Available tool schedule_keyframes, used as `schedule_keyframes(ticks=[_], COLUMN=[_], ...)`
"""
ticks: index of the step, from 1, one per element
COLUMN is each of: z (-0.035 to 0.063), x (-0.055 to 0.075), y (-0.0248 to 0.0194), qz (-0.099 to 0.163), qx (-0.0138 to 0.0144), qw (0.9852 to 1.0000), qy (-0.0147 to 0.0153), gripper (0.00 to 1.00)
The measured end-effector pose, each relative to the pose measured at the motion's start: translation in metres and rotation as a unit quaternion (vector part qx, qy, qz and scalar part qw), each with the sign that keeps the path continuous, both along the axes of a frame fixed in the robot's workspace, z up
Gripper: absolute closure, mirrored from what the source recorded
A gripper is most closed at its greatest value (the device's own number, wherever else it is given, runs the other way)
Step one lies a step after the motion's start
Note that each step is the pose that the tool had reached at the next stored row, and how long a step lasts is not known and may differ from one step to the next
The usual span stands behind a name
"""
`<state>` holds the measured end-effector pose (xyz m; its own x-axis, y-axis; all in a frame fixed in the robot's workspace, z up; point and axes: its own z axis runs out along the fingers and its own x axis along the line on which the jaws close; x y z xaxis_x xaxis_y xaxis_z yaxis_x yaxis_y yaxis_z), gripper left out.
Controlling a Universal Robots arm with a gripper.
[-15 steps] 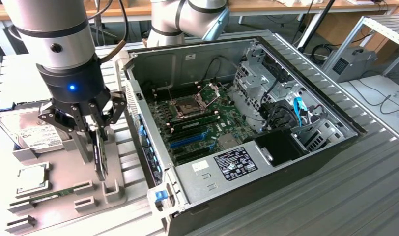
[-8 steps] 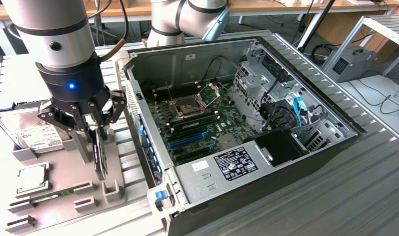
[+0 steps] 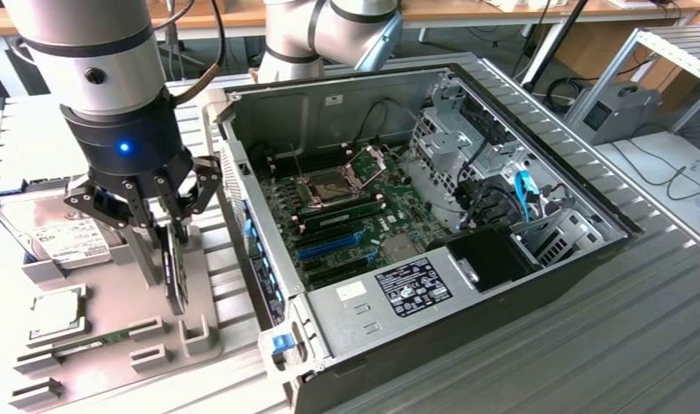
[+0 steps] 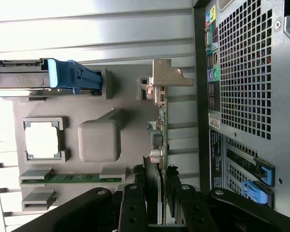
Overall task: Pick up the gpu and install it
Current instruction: 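Pick up the gpu and move the gpu toward the slot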
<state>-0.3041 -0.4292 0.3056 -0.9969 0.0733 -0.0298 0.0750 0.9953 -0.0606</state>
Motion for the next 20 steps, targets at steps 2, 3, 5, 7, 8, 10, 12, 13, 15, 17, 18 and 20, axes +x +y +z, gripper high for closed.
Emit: schedule_keyframes(ticks=[2, 3, 5, 7, 8, 10, 12, 13, 15, 17, 18, 20], z=[0.0007, 0.001, 0.0017, 0.0025, 0.003, 0.0037, 0.0046, 0.0049, 0.0056, 0.0062, 0.0064, 0.0071], x=[0.0, 0.0, 0.0, 0.0, 0.0, 0.0, 0.0, 0.0, 0.0, 0.0, 0.0, 0.0], y=[0.0, 0.0, 0.0, 0.0, 0.0, 0.0, 0.0, 0.0, 0.0, 0.0, 0.0, 0.0], qz=[0.0, 0.0, 0.0, 0.0, 0.0, 0.0, 0.0, 0.0, 0.0, 0.0, 0.0, 0.0], qx=[0.0, 0.0, 0.0, 0.0, 0.0001, 0.0, 0.0, 0.0, 0.0, 0.0, 0.0001, 0.0], qw=[1.0, 1.0, 1.0, 1.0, 1.0, 1.0, 1.0, 1.0, 1.0, 1.0, 1.0, 1.0], qy=[0.0, 0.0, 0.0, 0.0, 0.0, 0.0, 0.0, 0.0, 0.0, 0.0, -0.0001, 0.0], gripper=[0.71, 0.71, 0.71, 0.71, 0.71, 0.71, 0.71, 0.71, 0.71, 0.71, 0.71, 0.71])
